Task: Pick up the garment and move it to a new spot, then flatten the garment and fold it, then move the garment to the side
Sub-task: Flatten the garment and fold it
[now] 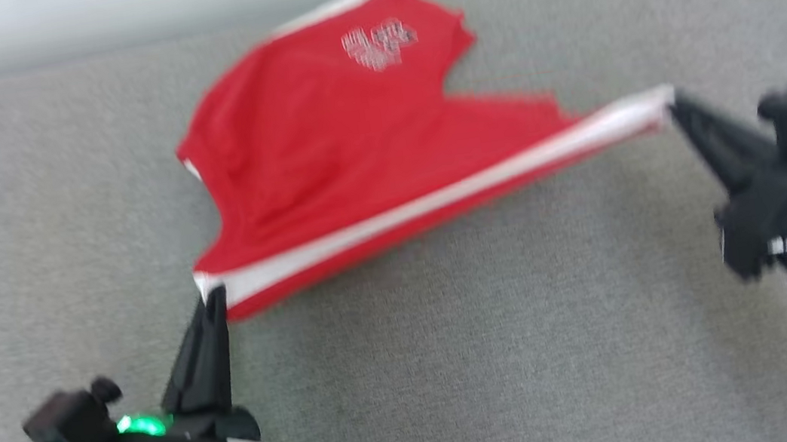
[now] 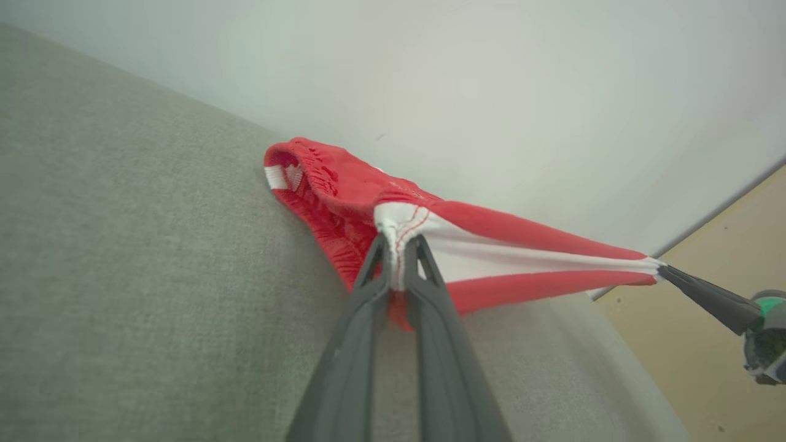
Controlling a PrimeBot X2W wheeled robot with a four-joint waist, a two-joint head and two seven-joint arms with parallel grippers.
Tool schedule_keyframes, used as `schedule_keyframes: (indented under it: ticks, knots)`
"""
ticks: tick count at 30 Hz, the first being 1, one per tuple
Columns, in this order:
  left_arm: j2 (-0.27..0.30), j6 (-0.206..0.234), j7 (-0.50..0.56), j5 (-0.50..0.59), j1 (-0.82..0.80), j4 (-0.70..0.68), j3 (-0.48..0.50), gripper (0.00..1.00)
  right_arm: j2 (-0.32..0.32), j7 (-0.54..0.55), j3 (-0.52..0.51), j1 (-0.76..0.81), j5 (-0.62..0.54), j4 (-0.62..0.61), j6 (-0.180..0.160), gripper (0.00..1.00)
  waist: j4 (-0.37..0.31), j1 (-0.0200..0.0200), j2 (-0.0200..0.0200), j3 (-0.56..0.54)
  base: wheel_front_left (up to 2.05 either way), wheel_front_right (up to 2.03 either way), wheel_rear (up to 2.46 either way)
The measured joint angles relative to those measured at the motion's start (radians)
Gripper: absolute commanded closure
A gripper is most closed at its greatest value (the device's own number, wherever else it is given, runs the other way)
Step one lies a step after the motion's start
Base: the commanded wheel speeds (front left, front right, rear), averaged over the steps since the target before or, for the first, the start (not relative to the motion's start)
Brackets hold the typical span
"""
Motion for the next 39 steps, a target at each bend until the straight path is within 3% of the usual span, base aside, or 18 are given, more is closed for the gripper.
schedule_keyframes:
  ticks: [7, 12, 24, 27, 31, 35, 39]
  knots:
    - [-0.022, 0.025, -0.008, 0.074, 0.106, 0.032, 0.013, 1.0, 0.026, 0.289, -0.143, 0.288, 0.023, -0.224, 0.0, 1.0, 0.01, 0.0, 0.0, -0.092, 0.0, 0.0, 0.0]
    - [-0.032, 0.044, -0.009, 0.123, 0.189, 0.035, 0.018, 1.0, 0.084, 0.479, -0.248, 0.489, 0.029, -0.374, 0.0, 1.0, 0.015, 0.0, 0.0, -0.132, 0.0, 0.0, 0.0]
    - [-0.009, 0.096, 0.001, 0.211, 0.325, 0.026, -0.026, 1.0, 0.246, 0.731, -0.406, 0.786, 0.038, -0.595, 0.0, 1.0, 0.034, 0.0003, 0.0001, -0.14, 0.0, 0.0, 0.0]
    - [0.002, 0.112, 0.015, 0.223, 0.35, 0.007, -0.041, 1.0, 0.285, 0.781, -0.43, 0.837, 0.05, -0.632, -0.001, 1.0, 0.042, 0.0003, 0.0001, -0.136, 0.0, 0.0, 0.0]
    - [-0.005, 0.113, 0.014, 0.217, 0.349, -0.026, -0.034, 1.0, 0.291, 0.77, -0.453, 0.821, 0.044, -0.659, -0.001, 1.0, 0.051, 0.0003, 0.0001, -0.132, 0.0, 0.0, 0.0]
    - [-0.023, 0.105, 0.016, 0.213, 0.3, -0.045, -0.035, 1.0, 0.255, 0.72, -0.437, 0.716, 0.063, -0.636, -0.001, 1.0, 0.053, 0.0003, 0.0002, -0.123, 0.0, 0.0, 0.0]
    - [-0.063, 0.096, 0.031, 0.19, 0.214, -0.042, -0.041, 1.0, 0.183, 0.658, -0.408, 0.571, 0.063, -0.537, -0.002, 1.0, 0.059, 0.0005, 0.0003, -0.107, 0.0, 0.0, 0.0]
